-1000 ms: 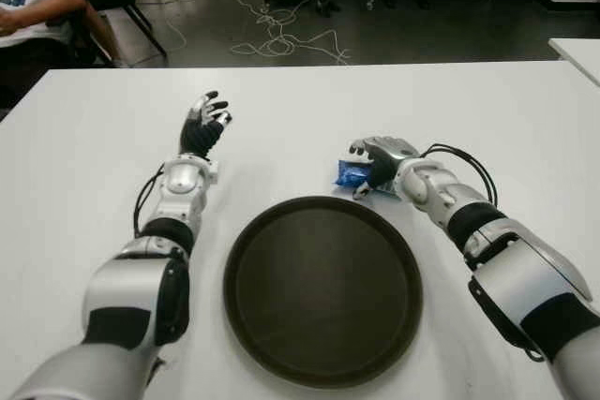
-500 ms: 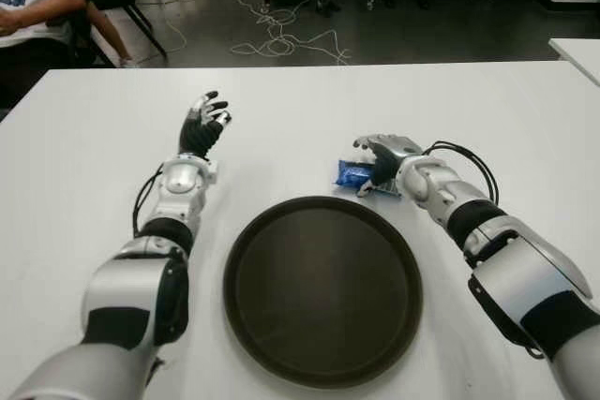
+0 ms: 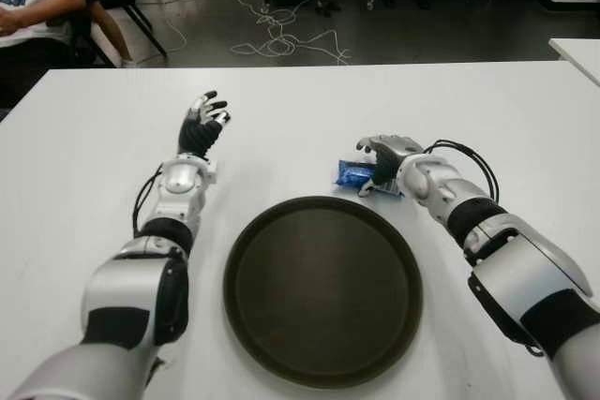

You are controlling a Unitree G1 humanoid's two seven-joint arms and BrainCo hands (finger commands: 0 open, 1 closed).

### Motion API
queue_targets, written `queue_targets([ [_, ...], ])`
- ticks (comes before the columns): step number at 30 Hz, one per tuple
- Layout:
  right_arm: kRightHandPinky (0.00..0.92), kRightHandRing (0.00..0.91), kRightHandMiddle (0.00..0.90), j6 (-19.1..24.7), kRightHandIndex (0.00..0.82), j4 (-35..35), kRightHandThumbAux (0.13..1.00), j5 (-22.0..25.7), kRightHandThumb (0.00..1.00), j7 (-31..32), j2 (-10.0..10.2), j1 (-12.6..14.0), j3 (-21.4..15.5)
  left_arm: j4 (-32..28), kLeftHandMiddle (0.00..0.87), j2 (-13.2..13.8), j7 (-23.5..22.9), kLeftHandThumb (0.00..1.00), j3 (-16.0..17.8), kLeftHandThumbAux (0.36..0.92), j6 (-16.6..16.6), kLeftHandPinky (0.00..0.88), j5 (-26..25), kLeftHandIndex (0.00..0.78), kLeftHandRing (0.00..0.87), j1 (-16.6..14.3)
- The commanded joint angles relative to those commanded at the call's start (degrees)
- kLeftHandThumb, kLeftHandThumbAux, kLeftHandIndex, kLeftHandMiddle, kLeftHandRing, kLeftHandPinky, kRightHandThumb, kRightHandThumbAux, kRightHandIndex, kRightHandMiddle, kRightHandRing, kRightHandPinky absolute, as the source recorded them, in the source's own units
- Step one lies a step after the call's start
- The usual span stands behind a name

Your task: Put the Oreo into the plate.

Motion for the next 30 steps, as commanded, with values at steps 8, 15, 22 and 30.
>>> queue_targets([
  [8,0.209,0.239,0.230,0.4,0.203,-0.1,0.772,0.4,0.000,0.3,0.1,0.0,-0.4,-0.1,0.210,0.0,0.2,0.135,-0.1,0.658,0.0,0.121,0.0,0.130,0.168,0.0],
  [15,0.224,0.252,0.239,0.5,0.212,-0.1,0.753,0.3,0.000,1.1,0.0,0.0,-0.4,-0.1,0.217,0.0,0.5,0.130,-0.3,0.660,0.0,0.125,0.1,0.130,0.177,0.0],
  [22,0.243,0.266,0.248,1.6,0.243,0.0,0.673,-0.6,0.000,3.4,0.0,-0.7,0.7,-0.2,0.214,-0.1,1.0,0.132,-0.4,0.671,-0.1,0.118,0.2,0.135,0.171,0.0],
  [30,0.280,0.286,0.264,1.5,0.279,-0.4,0.630,-1.2,0.000,2.3,-0.2,-1.1,0.7,-0.2,0.221,-0.2,1.0,0.134,-0.3,0.660,-0.1,0.128,0.1,0.139,0.176,0.0],
])
